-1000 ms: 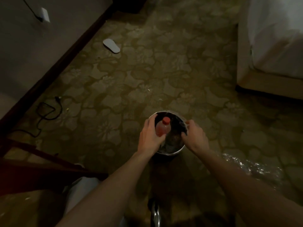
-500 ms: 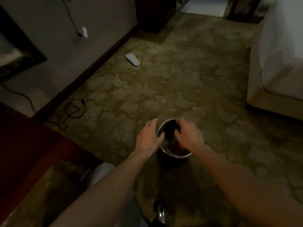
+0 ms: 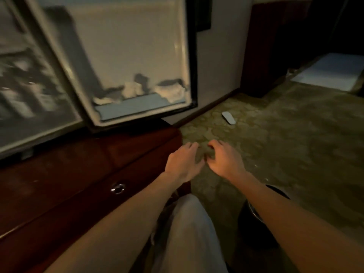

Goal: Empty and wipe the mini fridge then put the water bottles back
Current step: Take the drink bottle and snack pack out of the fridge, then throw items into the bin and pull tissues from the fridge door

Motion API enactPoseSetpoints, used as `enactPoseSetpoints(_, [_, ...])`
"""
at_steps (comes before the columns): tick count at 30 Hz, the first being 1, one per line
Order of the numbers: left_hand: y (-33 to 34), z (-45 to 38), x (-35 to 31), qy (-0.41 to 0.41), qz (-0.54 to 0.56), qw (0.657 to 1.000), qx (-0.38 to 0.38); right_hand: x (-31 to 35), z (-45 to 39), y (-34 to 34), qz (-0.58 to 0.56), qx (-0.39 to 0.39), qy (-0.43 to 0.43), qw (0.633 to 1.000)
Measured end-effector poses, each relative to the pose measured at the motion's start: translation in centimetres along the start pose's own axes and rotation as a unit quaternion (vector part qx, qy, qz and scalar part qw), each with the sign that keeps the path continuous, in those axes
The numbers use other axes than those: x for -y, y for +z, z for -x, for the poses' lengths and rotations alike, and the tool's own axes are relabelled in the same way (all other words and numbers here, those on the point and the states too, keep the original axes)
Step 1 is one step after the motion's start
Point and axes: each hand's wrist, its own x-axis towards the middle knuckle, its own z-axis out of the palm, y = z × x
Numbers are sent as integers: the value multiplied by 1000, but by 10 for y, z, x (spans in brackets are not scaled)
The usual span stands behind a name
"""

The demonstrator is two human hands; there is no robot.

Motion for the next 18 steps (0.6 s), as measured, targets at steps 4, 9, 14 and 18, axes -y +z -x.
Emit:
enactPoseSetpoints(4, [-69,23,30,-30,-14,997,-71,73,-24,-23,-25,-27,-66,997])
enactPoseSetpoints(9, [-140,54,71,-69,-37,986,-144,157,-51,-46,-48,-87,-141,985])
enactPoseSetpoints(14, [-192,79,111,-119,-72,973,-182,229,-71,-52,-62,-96,-202,973])
enactPoseSetpoints(18, [-228,93,139,-141,-85,966,-199,275,-83,-51,-67,-80,-236,966])
